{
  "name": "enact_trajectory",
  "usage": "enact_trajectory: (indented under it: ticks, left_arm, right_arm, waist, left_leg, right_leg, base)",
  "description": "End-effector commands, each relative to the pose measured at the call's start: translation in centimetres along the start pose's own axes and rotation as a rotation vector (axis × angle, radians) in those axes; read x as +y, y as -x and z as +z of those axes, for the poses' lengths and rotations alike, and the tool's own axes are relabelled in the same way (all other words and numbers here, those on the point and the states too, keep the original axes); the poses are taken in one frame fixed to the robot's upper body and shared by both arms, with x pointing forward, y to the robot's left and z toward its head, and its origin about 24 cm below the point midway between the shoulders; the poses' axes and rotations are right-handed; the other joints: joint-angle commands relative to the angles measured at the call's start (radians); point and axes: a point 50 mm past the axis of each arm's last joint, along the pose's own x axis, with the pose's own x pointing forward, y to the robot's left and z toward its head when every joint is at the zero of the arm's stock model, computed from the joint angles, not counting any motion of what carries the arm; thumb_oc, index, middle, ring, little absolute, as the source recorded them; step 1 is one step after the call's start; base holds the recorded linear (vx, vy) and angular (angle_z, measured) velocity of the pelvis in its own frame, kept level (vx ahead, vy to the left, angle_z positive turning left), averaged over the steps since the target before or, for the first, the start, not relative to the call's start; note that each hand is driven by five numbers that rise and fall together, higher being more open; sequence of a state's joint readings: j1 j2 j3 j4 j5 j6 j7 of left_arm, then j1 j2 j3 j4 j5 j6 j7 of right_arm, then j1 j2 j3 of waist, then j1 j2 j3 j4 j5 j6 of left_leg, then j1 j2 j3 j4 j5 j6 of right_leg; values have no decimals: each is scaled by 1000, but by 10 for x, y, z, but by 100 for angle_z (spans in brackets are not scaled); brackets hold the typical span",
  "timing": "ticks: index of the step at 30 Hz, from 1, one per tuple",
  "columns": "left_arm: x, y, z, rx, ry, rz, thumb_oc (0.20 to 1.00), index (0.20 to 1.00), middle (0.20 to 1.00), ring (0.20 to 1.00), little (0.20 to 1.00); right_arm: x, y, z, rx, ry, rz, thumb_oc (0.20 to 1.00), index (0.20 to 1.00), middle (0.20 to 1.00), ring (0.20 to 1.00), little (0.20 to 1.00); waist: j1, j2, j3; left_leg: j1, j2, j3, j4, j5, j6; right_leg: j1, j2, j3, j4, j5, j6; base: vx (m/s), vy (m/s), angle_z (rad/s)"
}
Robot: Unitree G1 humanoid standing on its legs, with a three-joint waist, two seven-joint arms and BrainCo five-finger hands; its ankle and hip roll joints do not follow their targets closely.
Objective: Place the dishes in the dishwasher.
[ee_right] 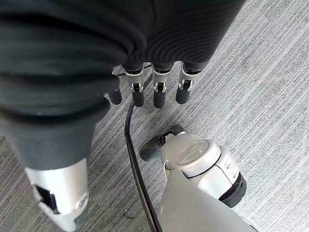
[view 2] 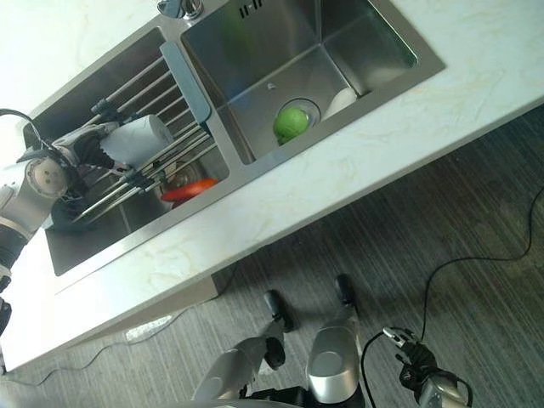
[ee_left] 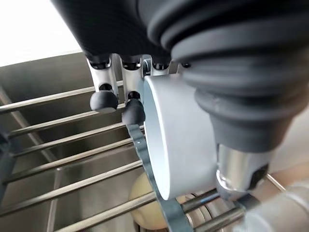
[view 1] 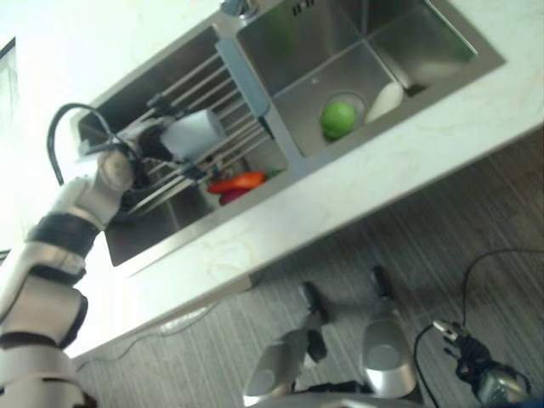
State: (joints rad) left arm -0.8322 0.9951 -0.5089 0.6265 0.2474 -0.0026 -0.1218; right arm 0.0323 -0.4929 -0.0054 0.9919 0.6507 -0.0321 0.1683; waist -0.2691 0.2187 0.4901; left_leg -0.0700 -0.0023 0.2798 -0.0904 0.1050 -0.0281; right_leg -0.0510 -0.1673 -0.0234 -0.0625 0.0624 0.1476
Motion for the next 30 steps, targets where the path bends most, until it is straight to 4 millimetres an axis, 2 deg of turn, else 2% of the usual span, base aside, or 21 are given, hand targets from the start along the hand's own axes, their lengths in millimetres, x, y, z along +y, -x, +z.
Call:
enact_trajectory:
  ticks: [1, 7, 20, 25, 29, 30]
  left_arm:
    - [17, 8, -19, 56, 4, 146, 200, 200, 200, 200, 200]
    - [48, 20, -22, 39, -10, 442, 200, 200, 200, 200, 200]
    - [74, 41, -26, 54, 2, 645, 200, 200, 200, 200, 200]
    - [85, 58, -28, 20, 34, 764, 200, 200, 200, 200, 200]
    - [79, 83, -32, -27, 31, 845, 200, 200, 200, 200, 200]
    - [77, 86, -33, -24, 31, 855, 200, 200, 200, 200, 200]
  right_arm:
    - [-7, 7, -16, 29, -22, -12, 1000, 1000, 1000, 1000, 1000]
    - [-5, 11, -34, 68, -51, -20, 1000, 1000, 1000, 1000, 1000]
    - [-10, 24, -77, 200, -138, -86, 1000, 1000, 1000, 1000, 1000]
    - [-2, 27, -94, 264, -127, -72, 1000, 1000, 1000, 1000, 1000]
    - [10, 26, -102, 316, -110, -37, 1000, 1000, 1000, 1000, 1000]
    - [11, 26, -103, 324, -100, -26, 1000, 1000, 1000, 1000, 1000]
  waist:
    - [-9, -24, -61]
    - [12, -33, -113]
    - [66, -44, -259]
    - [119, -68, -314]
    - [182, -93, -337]
    - [187, -94, -338]
  left_leg:
    - [1, 45, -32, 26, -87, -40]
    - [46, 52, -28, 13, -94, -41]
    - [144, 76, -27, 4, -120, -45]
    - [173, 93, -60, 4, -131, -47]
    - [182, 114, -124, 11, -135, -53]
    - [181, 117, -133, 13, -134, -55]
  right_leg:
    - [-121, -78, -29, 115, -45, 60]
    - [-57, -73, -69, 100, -59, 58]
    - [86, -44, -146, 70, -108, 39]
    - [139, -10, -174, 71, -148, 10]
    - [173, 46, -181, 75, -192, -32]
    - [175, 55, -179, 75, -197, -38]
  base:
    - [-6, 1, 11]
    - [-10, -15, 18]
    - [-11, -41, 13]
    - [-76, -154, 16]
    - [-138, -288, 34]
    - [-146, -246, 73]
